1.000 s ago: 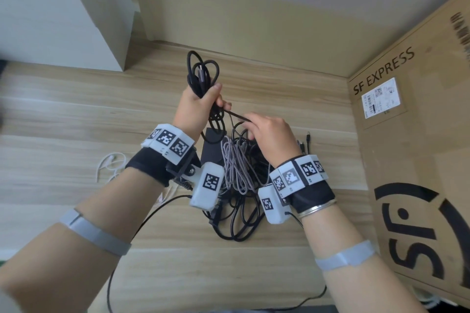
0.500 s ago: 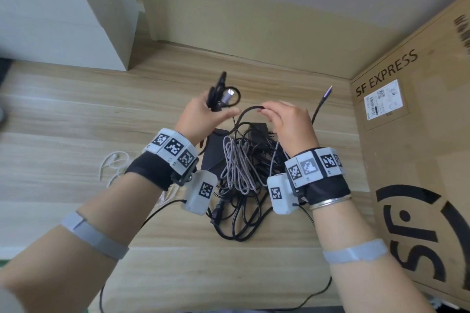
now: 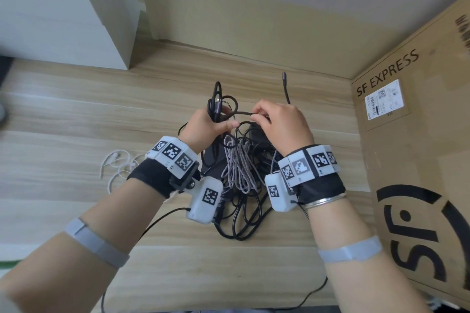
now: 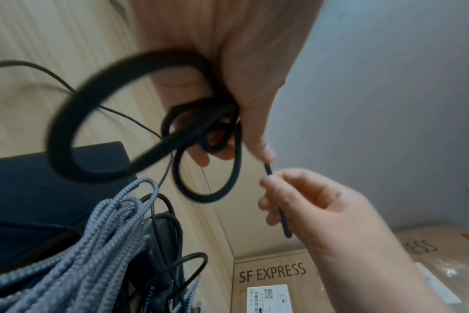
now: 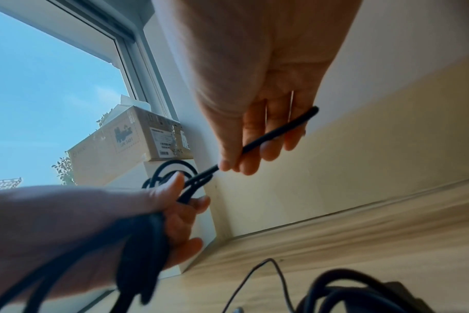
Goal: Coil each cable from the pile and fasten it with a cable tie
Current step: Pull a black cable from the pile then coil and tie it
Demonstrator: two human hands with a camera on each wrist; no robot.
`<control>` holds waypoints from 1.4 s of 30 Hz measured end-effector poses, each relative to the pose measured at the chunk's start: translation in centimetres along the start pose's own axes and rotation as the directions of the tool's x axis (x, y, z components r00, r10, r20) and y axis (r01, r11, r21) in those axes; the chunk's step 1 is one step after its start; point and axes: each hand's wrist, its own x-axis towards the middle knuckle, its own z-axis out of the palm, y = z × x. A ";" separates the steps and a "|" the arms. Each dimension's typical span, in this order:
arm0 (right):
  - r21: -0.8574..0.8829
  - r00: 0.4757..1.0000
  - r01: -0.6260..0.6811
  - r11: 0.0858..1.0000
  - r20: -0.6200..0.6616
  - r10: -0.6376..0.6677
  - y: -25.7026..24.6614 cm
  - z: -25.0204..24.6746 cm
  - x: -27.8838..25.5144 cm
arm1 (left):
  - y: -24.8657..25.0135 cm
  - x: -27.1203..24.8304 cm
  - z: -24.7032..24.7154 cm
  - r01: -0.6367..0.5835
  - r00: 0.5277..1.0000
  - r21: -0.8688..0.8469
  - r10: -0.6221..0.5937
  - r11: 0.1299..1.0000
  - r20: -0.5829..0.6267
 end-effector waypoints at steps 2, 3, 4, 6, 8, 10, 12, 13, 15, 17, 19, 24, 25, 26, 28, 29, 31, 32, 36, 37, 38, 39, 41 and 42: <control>-0.054 0.999 -0.034 0.998 -0.033 0.032 0.5 -0.1 -0.2 | -0.3 0.0 -0.2 0.037 0.999 0.012 -0.037 0.999 0.011; -0.088 0.998 -0.039 0.995 -0.046 0.035 0.7 -0.1 -0.2 | -0.3 0.0 -0.3 0.043 0.999 -0.008 -0.043 0.999 0.002; -0.123 0.998 -0.040 0.992 -0.047 0.035 0.9 0.0 -0.3 | -0.2 -0.1 -0.4 0.053 0.998 -0.042 -0.054 0.998 -0.016; -0.157 0.999 -0.038 0.987 -0.015 0.037 1.4 0.1 -0.3 | 0.0 -0.1 -0.4 0.094 0.992 -0.110 -0.102 0.990 -0.070; -0.120 0.998 -0.059 0.991 0.020 0.061 1.6 0.3 -0.4 | 0.0 0.0 -0.4 0.106 0.984 -0.160 -0.126 0.982 -0.125; -0.055 0.993 -0.108 0.993 0.043 0.110 1.0 0.4 -0.5 | -0.1 0.1 -0.2 0.093 0.979 -0.171 -0.122 0.981 -0.165; 0.024 0.995 -0.097 0.995 0.032 0.096 0.1 0.5 -0.4 | 0.0 0.0 -0.2 0.081 0.979 -0.145 -0.106 0.986 -0.174; 0.083 0.995 -0.099 0.992 0.033 0.097 -0.4 0.6 -0.3 | 0.1 0.0 -0.2 0.066 0.983 -0.140 -0.088 0.988 -0.161; 0.241 0.988 -0.154 0.958 0.067 0.142 -1.2 0.6 -0.1 | 0.4 -0.1 -0.4 0.017 0.995 -0.183 -0.035 0.983 -0.098; 0.357 0.979 -0.202 0.912 0.101 0.177 -2.0 0.5 0.1 | 0.7 -0.4 -0.6 -0.047 0.999 -0.193 0.041 0.980 -0.035; 0.395 0.974 -0.218 0.893 0.149 0.171 -2.7 0.6 0.2 | 0.9 -0.7 -0.6 -0.133 0.991 -0.144 0.133 0.981 -0.011; 0.265 0.979 -0.137 0.954 0.184 0.089 -4.1 1.3 0.6 | 1.1 -1.0 -0.6 -0.217 0.976 -0.117 0.212 0.969 -0.055; 0.263 0.980 -0.125 0.957 0.185 0.077 -4.2 1.4 0.6 | 1.0 -1.1 -0.6 -0.218 0.975 -0.126 0.210 0.968 -0.076; 0.265 0.978 -0.123 0.956 0.196 0.072 -4.3 1.5 0.6 | 1.0 -1.2 -0.7 -0.222 0.973 -0.135 0.211 0.966 -0.095; 0.271 0.972 -0.120 0.955 0.229 0.057 -4.4 1.6 0.4 | 0.9 -1.5 -0.7 -0.221 0.971 -0.158 0.204 0.962 -0.122; 0.265 0.968 -0.111 0.958 0.248 0.044 -4.4 1.6 0.3 | 0.9 -1.6 -0.8 -0.212 0.973 -0.168 0.192 0.963 -0.128; 0.231 0.957 -0.092 0.969 0.291 0.021 -4.2 1.5 0.0 | 0.7 -1.6 -1.0 -0.179 0.976 -0.207 0.146 0.962 -0.164; 0.219 0.950 -0.090 0.972 0.310 0.018 -3.9 1.5 -0.2 | 0.6 -1.6 -1.4 -0.155 0.976 -0.250 0.108 0.956 -0.191; 0.230 0.931 -0.149 0.962 0.361 0.058 -2.7 1.6 -0.6 | 0.2 -1.5 -3.1 -0.102 0.991 -0.299 0.070 0.949 -0.117; 0.249 0.936 -0.144 0.958 0.350 0.050 -2.7 1.6 -0.7 | 0.1 -1.6 -3.3 -0.097 0.994 -0.177 0.085 0.979 -0.073; 0.268 0.948 -0.127 0.955 0.315 0.038 -2.8 1.6 -0.6 | -0.1 -1.8 -3.4 -0.090 0.996 -0.058 0.088 0.994 -0.033; 0.286 0.964 -0.107 0.952 0.266 0.028 -3.0 1.5 -0.5 | -0.3 -1.9 -3.4 -0.069 0.998 0.018 0.069 0.997 0.002; 0.332 0.985 -0.077 0.940 0.174 0.020 -3.7 1.3 -0.2 | -0.8 -2.1 -3.1 -0.014 0.997 0.061 0.010 0.998 0.081; 0.365 0.988 -0.077 0.928 0.151 0.022 -4.1 1.3 0.0 | -1.0 -2.3 -3.0 0.006 0.993 0.064 -0.014 0.998 0.113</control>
